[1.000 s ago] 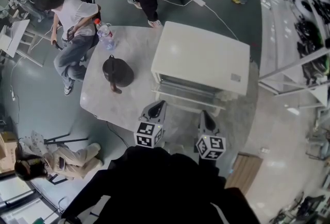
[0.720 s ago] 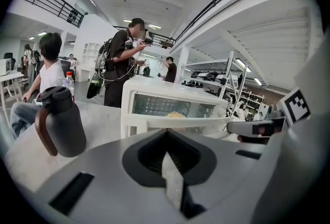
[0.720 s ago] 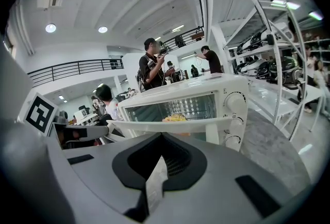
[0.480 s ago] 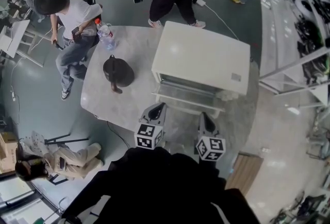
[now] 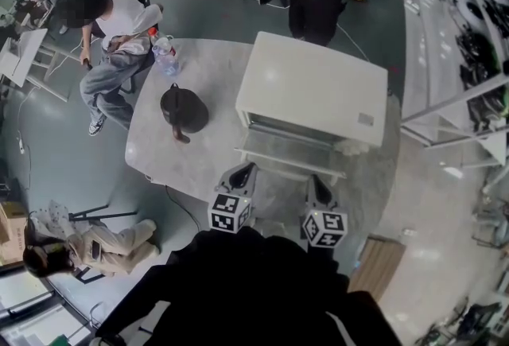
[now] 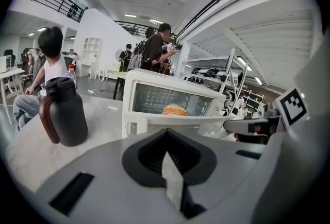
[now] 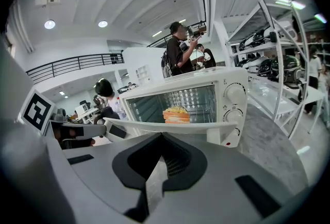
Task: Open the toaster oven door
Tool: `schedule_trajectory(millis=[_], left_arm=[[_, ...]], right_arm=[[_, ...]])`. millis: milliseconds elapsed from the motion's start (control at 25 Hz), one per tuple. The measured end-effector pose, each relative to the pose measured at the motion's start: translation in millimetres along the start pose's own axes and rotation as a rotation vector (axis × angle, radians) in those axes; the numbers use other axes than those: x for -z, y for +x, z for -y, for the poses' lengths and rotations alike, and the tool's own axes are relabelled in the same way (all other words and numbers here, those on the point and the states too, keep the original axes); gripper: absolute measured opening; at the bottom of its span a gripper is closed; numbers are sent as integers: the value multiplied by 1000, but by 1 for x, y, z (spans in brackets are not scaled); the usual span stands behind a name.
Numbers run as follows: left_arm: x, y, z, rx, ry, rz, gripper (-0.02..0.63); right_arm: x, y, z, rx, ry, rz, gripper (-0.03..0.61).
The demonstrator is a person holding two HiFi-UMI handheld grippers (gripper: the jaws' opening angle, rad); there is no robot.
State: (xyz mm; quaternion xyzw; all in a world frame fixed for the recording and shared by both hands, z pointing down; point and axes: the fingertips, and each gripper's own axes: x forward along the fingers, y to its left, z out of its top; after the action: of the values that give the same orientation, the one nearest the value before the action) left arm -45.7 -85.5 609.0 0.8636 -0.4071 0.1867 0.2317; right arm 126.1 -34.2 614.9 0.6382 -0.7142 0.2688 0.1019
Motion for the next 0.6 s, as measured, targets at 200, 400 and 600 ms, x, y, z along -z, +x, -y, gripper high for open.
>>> schedule_trajectory(millis=[200, 400, 600], left_arm=[[11, -2, 1, 4, -7, -24, 3], [15, -3, 1, 8, 3, -35, 3], [17, -3, 0, 5, -3, -41, 3]], right_arm=[[8, 1, 5, 7, -15, -22, 2], [11, 0, 5, 7, -23, -26, 2], [14, 1, 6, 9, -19, -34, 2]])
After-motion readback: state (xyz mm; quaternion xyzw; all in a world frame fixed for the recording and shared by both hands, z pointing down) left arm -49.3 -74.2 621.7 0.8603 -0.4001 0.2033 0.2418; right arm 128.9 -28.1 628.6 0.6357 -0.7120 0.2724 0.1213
